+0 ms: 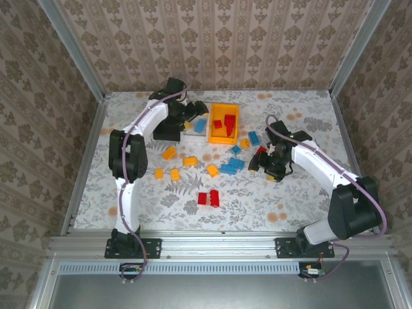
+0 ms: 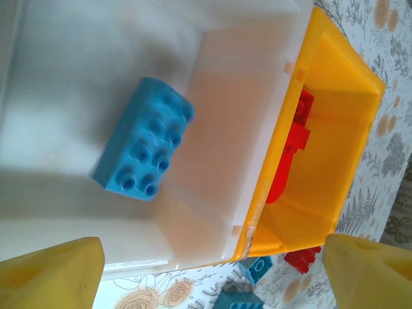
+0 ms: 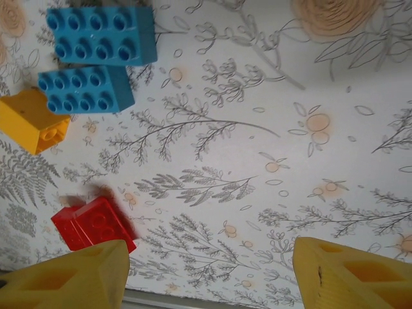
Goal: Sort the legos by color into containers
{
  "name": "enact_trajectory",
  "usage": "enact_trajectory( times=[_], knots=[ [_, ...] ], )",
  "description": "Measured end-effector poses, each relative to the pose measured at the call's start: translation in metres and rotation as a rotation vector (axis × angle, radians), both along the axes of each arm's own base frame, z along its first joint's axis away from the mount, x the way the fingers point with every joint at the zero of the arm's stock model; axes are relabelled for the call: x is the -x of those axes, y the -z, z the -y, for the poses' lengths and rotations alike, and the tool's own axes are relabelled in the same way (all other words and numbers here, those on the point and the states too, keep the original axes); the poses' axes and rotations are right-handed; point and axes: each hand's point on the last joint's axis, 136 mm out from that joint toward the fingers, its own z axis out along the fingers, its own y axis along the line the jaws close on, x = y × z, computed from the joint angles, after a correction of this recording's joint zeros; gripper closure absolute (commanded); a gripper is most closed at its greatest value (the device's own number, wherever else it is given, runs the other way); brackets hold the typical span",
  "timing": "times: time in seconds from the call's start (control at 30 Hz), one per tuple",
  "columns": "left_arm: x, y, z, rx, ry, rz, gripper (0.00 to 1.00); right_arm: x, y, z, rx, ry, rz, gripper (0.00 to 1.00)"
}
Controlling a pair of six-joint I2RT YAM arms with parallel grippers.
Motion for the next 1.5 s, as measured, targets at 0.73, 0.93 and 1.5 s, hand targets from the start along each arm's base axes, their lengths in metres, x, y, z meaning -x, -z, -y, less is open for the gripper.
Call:
enact_trajectory(
  times=[0.73, 0.93, 1.5],
  knots=[
    [0.119, -0.047, -0.046, -0.074, 0.105, 0.048, 0.00, -0.178, 0.004, 0.022, 0.090, -0.047, 0.082, 0.44],
    [0.172, -0.006, -0.068, -0.160, 0.141, -0.043, 0.00, -0.201, 0.015, 0.024, 0.129, -0.084, 0.065, 0.43],
    [0.200, 0.014, -0.079, -0.217, 0.147, -0.069, 0.00, -0.217, 0.049, 0.023, 0.189, -0.163, -0.009, 0.42]
  ],
)
